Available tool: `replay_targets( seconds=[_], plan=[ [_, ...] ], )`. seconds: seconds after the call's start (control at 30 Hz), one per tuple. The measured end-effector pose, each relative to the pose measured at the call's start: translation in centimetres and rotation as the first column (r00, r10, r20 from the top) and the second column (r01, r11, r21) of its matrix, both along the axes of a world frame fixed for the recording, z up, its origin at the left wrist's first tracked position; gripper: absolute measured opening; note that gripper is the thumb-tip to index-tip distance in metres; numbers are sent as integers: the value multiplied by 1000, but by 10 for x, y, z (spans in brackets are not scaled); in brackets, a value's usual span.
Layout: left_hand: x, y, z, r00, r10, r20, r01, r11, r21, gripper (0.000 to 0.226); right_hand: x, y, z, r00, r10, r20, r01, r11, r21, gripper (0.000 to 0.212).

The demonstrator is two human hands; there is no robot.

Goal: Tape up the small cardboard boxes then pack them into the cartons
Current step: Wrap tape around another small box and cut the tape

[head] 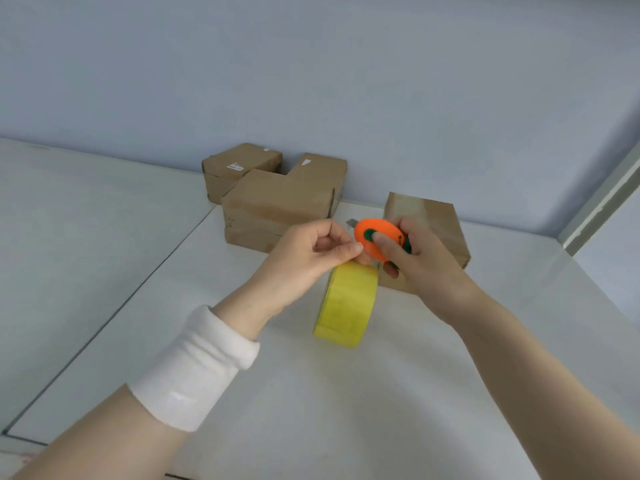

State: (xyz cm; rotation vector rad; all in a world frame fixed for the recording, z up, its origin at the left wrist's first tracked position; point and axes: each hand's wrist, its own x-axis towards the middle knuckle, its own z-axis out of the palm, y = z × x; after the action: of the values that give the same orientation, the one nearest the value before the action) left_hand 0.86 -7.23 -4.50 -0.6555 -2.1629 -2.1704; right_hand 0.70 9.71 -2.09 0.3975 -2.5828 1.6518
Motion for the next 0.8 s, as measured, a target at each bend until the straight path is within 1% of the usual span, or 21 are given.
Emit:
replay_targets(
  seconds=[0.07, 0.1, 0.13, 0.2, 0.27, 0.33, 0.37, 0.43, 0.5, 0.57, 0.63, 0.73, 0.77, 0.8],
  plan=[
    [1, -11, -3, 1000, 28, 12, -28, 1000, -10, 9, 0, -13, -1, 998, 37, 48, -32, 996, -85, 24],
    [1, -16, -5, 999, 44, 20, -44, 999, -16, 9, 0, -20, -3, 998, 46, 44, -42, 995, -86, 25],
    [1, -21, -7, 998, 63, 27, -62, 998, -19, 9, -1, -27, -5, 999, 47, 19, -46, 998, -51, 25],
    [2, -31, -8, 995, 96, 34, -96, 995, -15, 9, -4, -40, -9, 996, 38, -81, -35, 998, 44, 19],
    [3, -41, -8, 993, 114, 37, -114, 993, -12, 8, -8, -49, -10, 989, 4, -148, -1, 1000, 25, 8],
    [5, -49, -8, 993, 118, 32, -117, 993, -26, 9, -12, -57, -12, 987, -33, -157, 28, 999, -34, 10],
    [6, -52, -7, 993, 118, 26, -117, 992, -35, 10, -13, -61, -13, 986, -59, -156, 54, 998, -36, 9],
    [7, -57, -7, 992, 125, 11, -124, 991, -43, 11, -18, -66, -14, 981, -141, -135, 134, 989, -63, 2],
    [9, -62, -9, 989, 147, -8, -147, 988, -52, 11, -23, -67, -12, 973, -218, -76, 209, 972, -112, 8],
    [10, -66, -11, 987, 158, -11, -158, 986, -57, 10, -24, -67, -11, 982, -182, -44, 180, 982, -58, 7],
    [9, -68, -12, 989, 150, -3, -150, 988, -46, 10, -20, -72, -11, 997, -69, -26, 68, 997, -25, 6],
    [6, -67, -13, 990, 142, 11, -142, 990, -23, 9, -12, -80, -10, 998, 50, 39, -46, 995, -86, 12],
    [6, -67, -13, 990, 143, 15, -143, 990, -18, 8, -11, -81, -9, 997, 66, 40, -62, 993, -97, 13],
    [5, -67, -14, 989, 146, 17, -145, 989, -14, 9, -9, -81, -8, 997, 72, 13, -71, 995, -68, 13]
  ],
)
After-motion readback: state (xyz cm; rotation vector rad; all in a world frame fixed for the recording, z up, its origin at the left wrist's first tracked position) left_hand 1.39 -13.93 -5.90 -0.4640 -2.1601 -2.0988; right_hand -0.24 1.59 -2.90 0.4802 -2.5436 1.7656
